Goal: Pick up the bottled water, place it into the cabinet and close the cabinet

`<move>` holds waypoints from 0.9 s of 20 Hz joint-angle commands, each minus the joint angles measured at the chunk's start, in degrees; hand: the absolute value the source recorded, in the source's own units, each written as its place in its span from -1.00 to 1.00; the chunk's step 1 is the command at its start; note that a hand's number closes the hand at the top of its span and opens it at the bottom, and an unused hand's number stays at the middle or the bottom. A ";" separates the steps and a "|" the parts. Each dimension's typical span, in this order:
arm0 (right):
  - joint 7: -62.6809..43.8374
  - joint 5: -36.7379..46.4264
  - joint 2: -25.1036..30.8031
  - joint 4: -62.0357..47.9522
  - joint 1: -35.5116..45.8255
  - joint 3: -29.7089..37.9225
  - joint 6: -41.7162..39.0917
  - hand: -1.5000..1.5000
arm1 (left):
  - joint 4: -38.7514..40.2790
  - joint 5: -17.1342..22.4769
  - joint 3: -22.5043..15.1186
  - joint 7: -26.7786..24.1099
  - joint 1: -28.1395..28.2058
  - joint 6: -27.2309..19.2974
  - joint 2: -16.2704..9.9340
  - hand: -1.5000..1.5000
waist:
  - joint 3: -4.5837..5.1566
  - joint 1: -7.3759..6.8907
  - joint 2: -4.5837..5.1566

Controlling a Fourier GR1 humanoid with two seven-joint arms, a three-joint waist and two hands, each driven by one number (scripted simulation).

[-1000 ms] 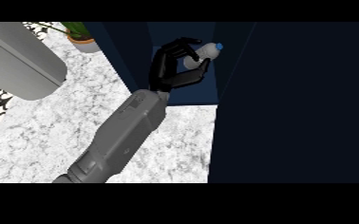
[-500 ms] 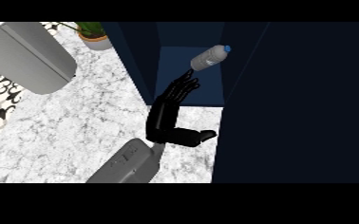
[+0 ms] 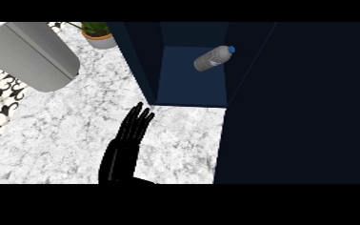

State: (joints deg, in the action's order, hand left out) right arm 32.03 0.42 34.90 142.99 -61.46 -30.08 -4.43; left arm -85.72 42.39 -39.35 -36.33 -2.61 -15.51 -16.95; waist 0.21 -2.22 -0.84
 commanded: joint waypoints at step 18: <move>-19.90 7.39 8.99 10.12 19.88 -14.16 -1.77 1.00 | -15.61 6.28 12.08 -11.87 23.84 20.95 -27.51 -1.00 | 0.39 -2.91 1.09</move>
State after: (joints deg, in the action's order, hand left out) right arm 21.49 2.46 43.27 143.48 -44.93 -38.64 -4.81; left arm -99.63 47.41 -29.46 -46.60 18.70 1.86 -41.04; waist 0.59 -4.63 -0.16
